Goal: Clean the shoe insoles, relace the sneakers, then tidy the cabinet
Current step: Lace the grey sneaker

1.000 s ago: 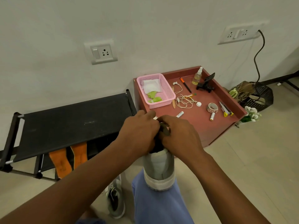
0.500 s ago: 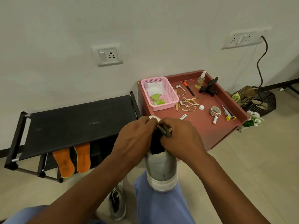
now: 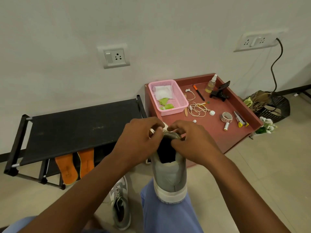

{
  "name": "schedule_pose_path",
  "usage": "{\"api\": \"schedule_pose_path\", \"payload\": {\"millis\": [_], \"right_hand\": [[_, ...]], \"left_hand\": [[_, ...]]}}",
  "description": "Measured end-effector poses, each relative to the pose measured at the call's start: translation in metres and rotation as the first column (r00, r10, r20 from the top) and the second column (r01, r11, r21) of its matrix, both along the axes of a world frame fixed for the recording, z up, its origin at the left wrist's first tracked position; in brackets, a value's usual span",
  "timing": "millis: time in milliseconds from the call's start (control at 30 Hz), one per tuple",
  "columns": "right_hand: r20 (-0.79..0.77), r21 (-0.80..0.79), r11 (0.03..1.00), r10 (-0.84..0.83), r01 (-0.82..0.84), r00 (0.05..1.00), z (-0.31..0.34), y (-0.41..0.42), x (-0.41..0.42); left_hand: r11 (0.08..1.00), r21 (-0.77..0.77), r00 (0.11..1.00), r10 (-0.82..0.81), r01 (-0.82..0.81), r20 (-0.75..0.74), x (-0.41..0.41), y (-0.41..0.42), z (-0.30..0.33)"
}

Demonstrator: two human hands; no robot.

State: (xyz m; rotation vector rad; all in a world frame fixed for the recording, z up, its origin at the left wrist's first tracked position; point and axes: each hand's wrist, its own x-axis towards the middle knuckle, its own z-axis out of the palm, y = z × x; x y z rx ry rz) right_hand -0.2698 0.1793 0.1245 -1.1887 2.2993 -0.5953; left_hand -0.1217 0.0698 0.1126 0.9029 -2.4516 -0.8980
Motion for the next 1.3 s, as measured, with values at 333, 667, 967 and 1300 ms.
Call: {"api": "schedule_pose_path", "payload": {"millis": [333, 667, 967, 1300], "right_hand": [[-0.047, 0.024, 0.999, 0.026, -0.024, 0.999, -0.001, -0.026, -0.015], [-0.130, -0.005, 1.000, 0.024, -0.025, 0.991, -0.004, -0.030, -0.011], [0.224, -0.074, 0.996, -0.040, 0.058, 0.974, -0.004, -0.005, -0.035], [0.202, -0.094, 0.988, -0.100, 0.121, 0.974, -0.004, -0.003, -0.031]], "left_hand": [[0.996, 0.053, 0.974, -0.080, 0.070, 0.213, -0.013, -0.018, -0.008], [0.997, -0.077, 0.972, 0.010, 0.009, 0.236, -0.015, -0.015, -0.003], [0.940, 0.338, 0.994, -0.074, 0.044, 0.078, 0.013, -0.025, -0.019], [0.970, 0.238, 0.997, 0.034, -0.048, 0.063, 0.016, -0.024, -0.018]]}}
